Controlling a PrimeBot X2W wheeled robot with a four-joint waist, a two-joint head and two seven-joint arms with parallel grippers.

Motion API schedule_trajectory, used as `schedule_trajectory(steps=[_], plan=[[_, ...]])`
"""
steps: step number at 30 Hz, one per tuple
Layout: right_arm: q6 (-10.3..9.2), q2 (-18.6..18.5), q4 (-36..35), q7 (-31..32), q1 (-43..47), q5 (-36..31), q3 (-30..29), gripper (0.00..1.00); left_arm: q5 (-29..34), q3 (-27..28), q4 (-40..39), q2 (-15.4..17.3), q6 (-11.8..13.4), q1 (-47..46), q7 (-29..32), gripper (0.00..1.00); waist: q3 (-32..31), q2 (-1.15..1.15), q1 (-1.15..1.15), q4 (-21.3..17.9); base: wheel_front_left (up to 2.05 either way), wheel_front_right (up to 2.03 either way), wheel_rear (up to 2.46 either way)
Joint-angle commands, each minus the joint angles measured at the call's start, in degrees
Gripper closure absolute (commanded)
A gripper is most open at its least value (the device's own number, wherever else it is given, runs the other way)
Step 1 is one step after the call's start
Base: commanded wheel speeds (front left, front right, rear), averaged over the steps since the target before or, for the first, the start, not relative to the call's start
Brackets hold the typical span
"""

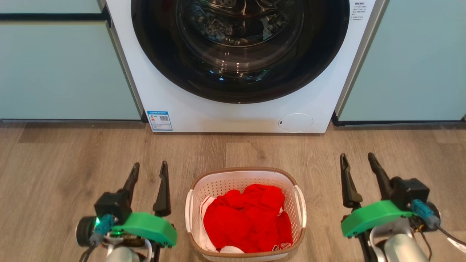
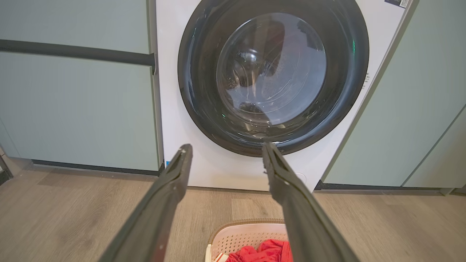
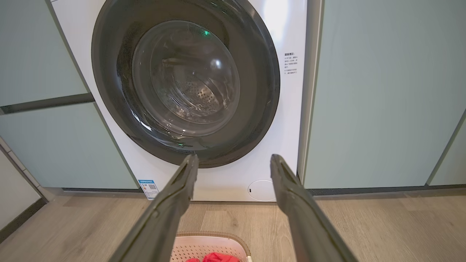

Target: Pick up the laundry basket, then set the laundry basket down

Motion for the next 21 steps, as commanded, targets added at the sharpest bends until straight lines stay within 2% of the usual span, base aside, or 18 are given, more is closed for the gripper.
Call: schedule_trajectory(steps=[1,4,21], plan=[[0.0,0.0,0.5,0.1,0.0,0.0,0.0,1.0,-0.1,0.0,0.4,0.0,0.0,0.1,0.0,1.0,0.0,0.0,0.0,0.0,0.0,0.0,0.0],[-0.01,0.2,3.2,0.1,1.2,0.0,0.0,1.0,-0.1,-0.1,3.2,0.1,0.0,1.4,0.0,1.0,0.0,0.0,0.0,0.0,0.0,0.0,0.0],[0.04,-0.3,3.2,2.2,0.5,10.5,-0.9,1.0,-10.3,1.9,3.2,0.5,-1.3,0.5,2.2,1.0,0.4,0.0,0.0,-0.4,0.0,0.0,0.0]])
